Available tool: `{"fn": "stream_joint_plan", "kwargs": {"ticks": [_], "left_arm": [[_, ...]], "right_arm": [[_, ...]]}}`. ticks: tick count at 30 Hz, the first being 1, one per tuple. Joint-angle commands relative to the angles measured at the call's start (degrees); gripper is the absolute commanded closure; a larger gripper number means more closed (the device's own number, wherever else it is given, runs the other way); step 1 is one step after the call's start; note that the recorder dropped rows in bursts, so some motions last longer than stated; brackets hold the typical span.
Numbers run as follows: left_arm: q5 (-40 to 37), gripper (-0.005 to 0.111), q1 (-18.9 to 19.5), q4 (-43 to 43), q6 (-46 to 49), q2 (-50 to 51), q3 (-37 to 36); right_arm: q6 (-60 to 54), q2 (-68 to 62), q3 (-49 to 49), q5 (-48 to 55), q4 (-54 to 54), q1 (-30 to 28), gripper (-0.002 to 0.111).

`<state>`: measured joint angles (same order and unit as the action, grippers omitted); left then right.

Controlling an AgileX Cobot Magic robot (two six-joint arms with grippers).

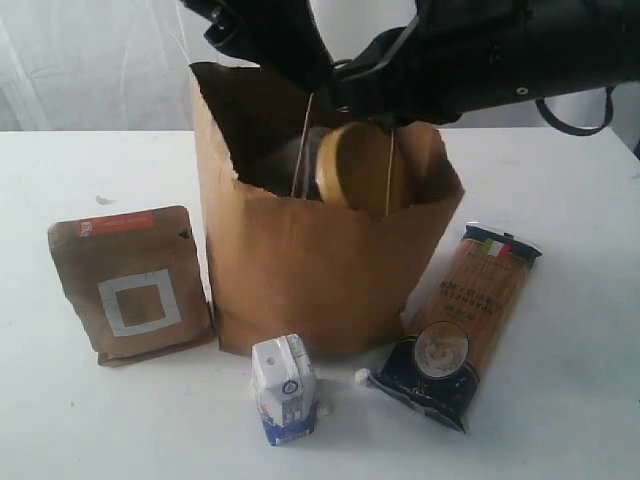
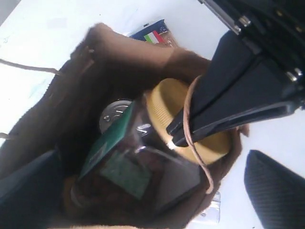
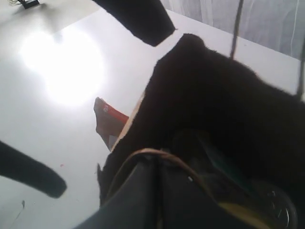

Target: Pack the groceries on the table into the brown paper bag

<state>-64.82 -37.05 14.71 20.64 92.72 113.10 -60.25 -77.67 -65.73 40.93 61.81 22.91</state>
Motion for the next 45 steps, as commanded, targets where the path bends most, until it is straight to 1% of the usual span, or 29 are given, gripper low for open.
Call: {"fn": "stream_joint_plan", "kwargs": {"ticks": [1, 13, 20, 24, 29, 34, 36, 39, 40, 41, 42, 43, 44, 45], "left_arm": [[-5.14, 0.001, -0.19, 0.69, 0.39, -0.91, 0.17], [-5.14, 0.001, -0.19, 0.69, 0.39, -0.91, 0.17], [-5.14, 0.001, -0.19, -2.04, -0.19, -2.42, 0.17], [-5.14, 0.001, -0.19, -1.93, -0.19, -4.44, 0.17], [-5.14, 0.001, -0.19, -1.69, -1.01, -7.31, -0.06], [-5.14, 0.001, -0.19, -1.1, -1.35, -10.65, -1.97], [-5.14, 0.001, -0.19, -1.22, -1.35, -11.62, -2.69], [-5.14, 0.001, -0.19, -1.33, -1.35, -12.68, -3.47], [-5.14, 0.001, -0.19, -1.33, -1.35, -13.07, -3.96], [-5.14, 0.001, -0.19, -1.33, -1.35, -13.18, -4.24], [-5.14, 0.002, -0.19, -1.53, -1.66, -13.4, -4.79], [-5.14, 0.002, -0.19, -1.53, -1.97, -13.4, -5.14], [-5.14, 0.002, -0.19, -2.59, -3.74, -13.4, -5.62], [-5.14, 0.005, -0.19, -4.4, -5.8, -13.4, -5.98]], "right_arm": [[0.56, 1.23, 0.13, -0.03, -0.32, 0.03, 0.108], [0.56, 1.23, 0.13, 0.48, -0.41, 0.03, 0.108], [0.68, 2.8, 0.13, 0.93, -0.72, 0.03, 0.108], [1.32, 5.56, 0.13, -0.32, -4.24, 0.03, 0.108], [5.69, 10.06, 0.13, -0.22, -9.94, 0.03, 0.108], [9.34, 14.14, 0.13, -0.22, -14.09, 0.03, 0.108], [10.04, 14.97, 0.13, -0.22, -14.21, 0.03, 0.108], [13.71, 15.38, 0.13, 0.78, -14.82, -0.07, 0.108], [15.73, 15.38, 0.13, 2.11, -17.43, -0.07, 0.108], [15.93, 15.38, 0.13, 3.14, -19.03, -0.07, 0.107], [16.98, 15.38, 0.13, 6.07, -23.31, -0.07, 0.099], [17.0, 15.38, 0.13, 7.5, -25.1, -0.07, 0.094], [17.66, 15.38, 0.13, 10.94, -28.08, -0.07, 0.079], [18.14, 15.38, 0.13, 12.6, -29.01, -0.07, 0.067]]}}
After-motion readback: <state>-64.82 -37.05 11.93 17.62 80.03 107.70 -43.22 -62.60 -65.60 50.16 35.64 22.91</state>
